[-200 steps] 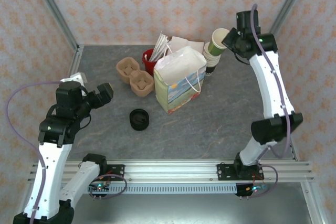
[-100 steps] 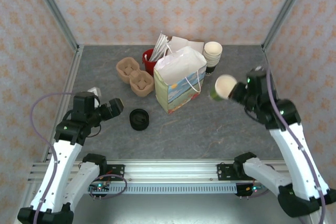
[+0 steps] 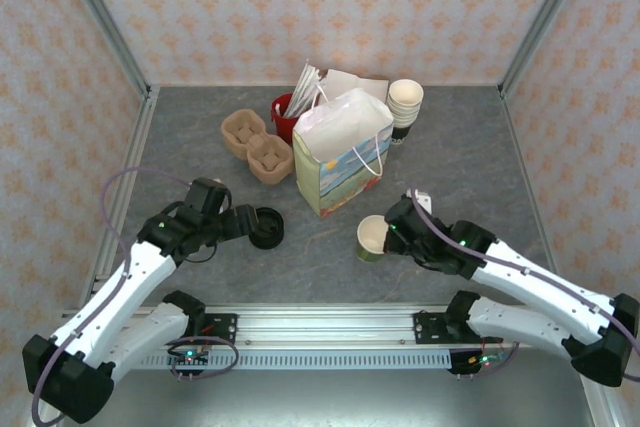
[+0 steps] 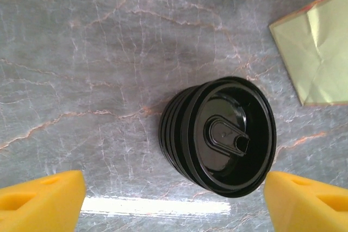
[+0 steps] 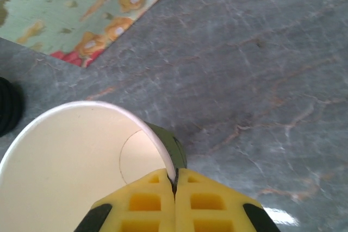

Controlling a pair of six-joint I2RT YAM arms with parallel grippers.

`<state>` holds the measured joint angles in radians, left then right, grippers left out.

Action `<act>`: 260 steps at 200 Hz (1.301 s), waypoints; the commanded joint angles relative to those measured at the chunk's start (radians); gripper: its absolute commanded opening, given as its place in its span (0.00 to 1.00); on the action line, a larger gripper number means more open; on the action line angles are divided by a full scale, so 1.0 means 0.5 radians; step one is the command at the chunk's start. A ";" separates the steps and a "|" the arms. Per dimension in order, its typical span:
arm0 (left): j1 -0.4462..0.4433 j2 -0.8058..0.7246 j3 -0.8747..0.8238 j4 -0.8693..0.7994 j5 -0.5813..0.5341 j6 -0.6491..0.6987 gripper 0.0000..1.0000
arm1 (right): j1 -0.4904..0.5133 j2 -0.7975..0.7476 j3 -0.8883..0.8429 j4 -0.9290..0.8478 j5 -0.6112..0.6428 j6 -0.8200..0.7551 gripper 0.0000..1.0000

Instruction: Pack the takeout coffee

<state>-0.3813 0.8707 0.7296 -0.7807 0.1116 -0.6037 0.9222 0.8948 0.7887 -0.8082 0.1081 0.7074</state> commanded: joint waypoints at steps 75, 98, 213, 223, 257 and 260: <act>-0.187 0.407 0.107 0.188 -0.340 -0.066 0.67 | 0.219 0.392 -0.009 0.496 0.233 0.150 0.00; -0.188 0.502 0.093 0.266 -0.275 -0.064 0.62 | 0.220 0.454 -0.013 0.482 0.211 0.159 0.03; -0.194 0.664 0.060 0.303 -0.274 -0.062 0.39 | 0.220 0.567 -0.031 0.500 0.186 0.221 0.13; -0.196 0.678 0.068 0.283 -0.291 -0.074 0.37 | 0.220 0.567 -0.034 0.503 0.178 0.220 0.19; -0.222 0.691 0.066 0.258 -0.315 -0.094 0.33 | 0.220 0.531 -0.058 0.551 0.178 0.221 0.26; -0.225 0.690 0.066 0.263 -0.314 -0.094 0.33 | 0.221 0.530 -0.057 0.552 0.181 0.220 0.27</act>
<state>-0.4801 1.2190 0.7647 -0.6380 -0.0090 -0.6323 1.0271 1.1736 0.7753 -0.5518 0.1802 0.8108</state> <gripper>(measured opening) 0.337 0.254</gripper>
